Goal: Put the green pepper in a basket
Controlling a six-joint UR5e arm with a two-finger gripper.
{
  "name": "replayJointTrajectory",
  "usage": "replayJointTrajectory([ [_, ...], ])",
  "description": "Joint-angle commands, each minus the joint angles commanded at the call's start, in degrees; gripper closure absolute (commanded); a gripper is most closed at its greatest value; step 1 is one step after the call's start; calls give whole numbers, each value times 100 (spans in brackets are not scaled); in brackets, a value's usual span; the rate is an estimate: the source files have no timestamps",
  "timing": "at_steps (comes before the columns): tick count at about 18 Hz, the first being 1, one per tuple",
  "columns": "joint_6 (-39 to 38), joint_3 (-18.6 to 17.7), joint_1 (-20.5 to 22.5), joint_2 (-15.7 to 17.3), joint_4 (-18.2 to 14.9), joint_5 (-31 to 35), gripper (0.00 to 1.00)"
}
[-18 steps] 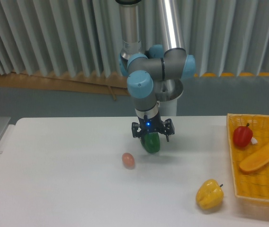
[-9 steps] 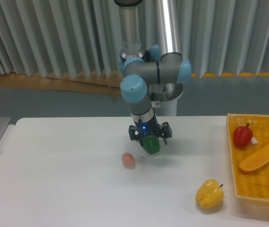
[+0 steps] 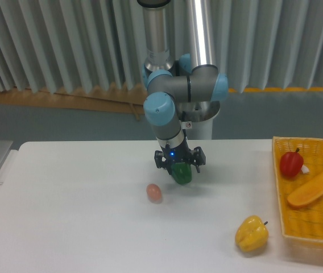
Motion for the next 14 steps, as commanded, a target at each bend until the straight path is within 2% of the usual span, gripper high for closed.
replayJointTrajectory([
  [11,-18,-105,-9,-44,0,18,0],
  [14,-18,-97,9,-44,9,18,16],
])
